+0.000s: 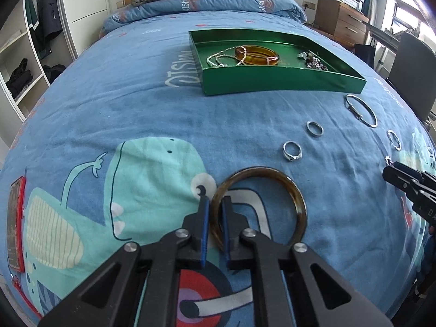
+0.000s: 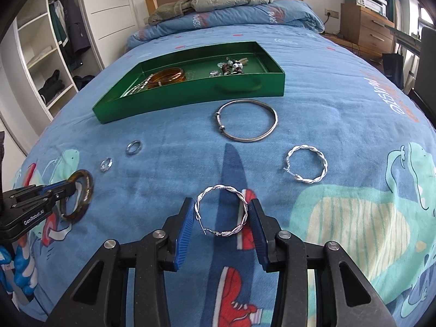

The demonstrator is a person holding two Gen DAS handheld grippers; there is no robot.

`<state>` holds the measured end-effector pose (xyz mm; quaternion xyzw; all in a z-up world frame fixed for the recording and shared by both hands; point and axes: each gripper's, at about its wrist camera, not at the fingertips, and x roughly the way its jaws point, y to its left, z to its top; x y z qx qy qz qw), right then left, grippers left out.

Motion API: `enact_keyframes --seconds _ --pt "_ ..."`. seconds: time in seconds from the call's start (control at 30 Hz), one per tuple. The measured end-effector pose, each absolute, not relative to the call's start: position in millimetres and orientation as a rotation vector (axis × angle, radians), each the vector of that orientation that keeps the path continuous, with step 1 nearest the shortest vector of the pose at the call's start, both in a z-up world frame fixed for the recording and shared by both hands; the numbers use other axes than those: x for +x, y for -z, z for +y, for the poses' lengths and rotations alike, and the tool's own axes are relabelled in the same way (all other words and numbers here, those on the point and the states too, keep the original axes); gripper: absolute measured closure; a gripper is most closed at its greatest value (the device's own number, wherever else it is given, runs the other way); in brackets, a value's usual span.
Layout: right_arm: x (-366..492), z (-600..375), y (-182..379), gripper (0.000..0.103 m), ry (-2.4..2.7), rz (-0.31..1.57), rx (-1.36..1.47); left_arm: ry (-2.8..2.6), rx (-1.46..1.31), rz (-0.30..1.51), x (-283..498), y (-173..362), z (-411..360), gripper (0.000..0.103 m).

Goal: Organize jewelry
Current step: 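Grasp the dark brown bangle with the left tool while the right tool grasps the twisted silver hoop, then carry the bangle and hoop into the green tray and open both tools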

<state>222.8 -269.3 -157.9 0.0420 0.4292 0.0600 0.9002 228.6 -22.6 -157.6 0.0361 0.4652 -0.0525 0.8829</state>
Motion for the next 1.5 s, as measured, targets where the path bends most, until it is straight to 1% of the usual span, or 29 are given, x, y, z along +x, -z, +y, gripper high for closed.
enact_keyframes --seconds 0.3,0.63,0.83,1.0,1.13,1.33,1.5 --pt "187.9 -253.9 145.8 0.063 -0.181 0.868 0.070 0.109 0.073 0.947 201.3 146.4 -22.3 0.095" --pt "147.9 -246.8 121.2 0.063 -0.205 0.821 0.065 0.121 0.050 0.874 165.2 110.5 -14.0 0.095" --pt "137.0 -245.1 97.5 0.063 -0.215 0.772 0.059 0.131 0.025 0.818 165.4 81.6 -8.6 0.095" --pt "153.8 -242.8 70.7 0.063 -0.232 0.713 0.046 0.142 0.006 0.787 188.2 58.9 -6.5 0.095" --pt "183.1 -244.2 50.7 0.063 -0.249 0.667 0.048 0.153 -0.011 0.760 223.0 42.2 -9.3 0.095" --pt "248.1 -248.5 33.0 0.063 -0.251 0.619 0.045 0.147 -0.017 0.745 291.6 33.5 -21.9 0.095" --pt "314.3 -251.3 31.9 0.063 -0.243 0.611 0.053 0.141 -0.031 0.759 350.5 38.6 -35.1 0.095"
